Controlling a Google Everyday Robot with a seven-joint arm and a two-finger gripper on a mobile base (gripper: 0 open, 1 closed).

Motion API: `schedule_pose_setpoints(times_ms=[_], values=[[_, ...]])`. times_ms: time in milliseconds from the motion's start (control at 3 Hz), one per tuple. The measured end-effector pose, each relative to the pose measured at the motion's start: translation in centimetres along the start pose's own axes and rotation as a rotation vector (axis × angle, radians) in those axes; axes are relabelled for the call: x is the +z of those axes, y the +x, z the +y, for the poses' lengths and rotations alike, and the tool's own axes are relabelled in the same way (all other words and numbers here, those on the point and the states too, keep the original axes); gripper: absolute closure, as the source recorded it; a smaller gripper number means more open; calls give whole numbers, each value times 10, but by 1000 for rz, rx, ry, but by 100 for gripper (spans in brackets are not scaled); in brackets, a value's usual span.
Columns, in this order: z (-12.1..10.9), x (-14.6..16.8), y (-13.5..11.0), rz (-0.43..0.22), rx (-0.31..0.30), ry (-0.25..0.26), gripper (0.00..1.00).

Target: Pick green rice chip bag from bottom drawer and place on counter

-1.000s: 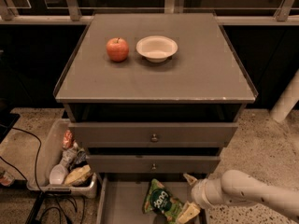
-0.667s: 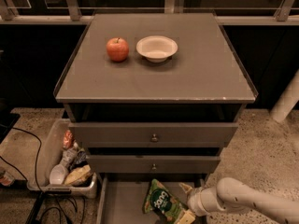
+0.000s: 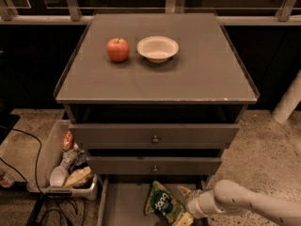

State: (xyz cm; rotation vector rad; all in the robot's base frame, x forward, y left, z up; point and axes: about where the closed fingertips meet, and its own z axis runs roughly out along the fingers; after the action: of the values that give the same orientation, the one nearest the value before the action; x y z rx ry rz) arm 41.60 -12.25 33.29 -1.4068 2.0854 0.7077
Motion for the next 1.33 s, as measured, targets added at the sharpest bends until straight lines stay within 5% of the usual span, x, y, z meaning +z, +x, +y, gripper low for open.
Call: schedule_pose_setpoints(times_ms=[1333], values=[[-40, 103, 45, -73, 32, 52, 0]])
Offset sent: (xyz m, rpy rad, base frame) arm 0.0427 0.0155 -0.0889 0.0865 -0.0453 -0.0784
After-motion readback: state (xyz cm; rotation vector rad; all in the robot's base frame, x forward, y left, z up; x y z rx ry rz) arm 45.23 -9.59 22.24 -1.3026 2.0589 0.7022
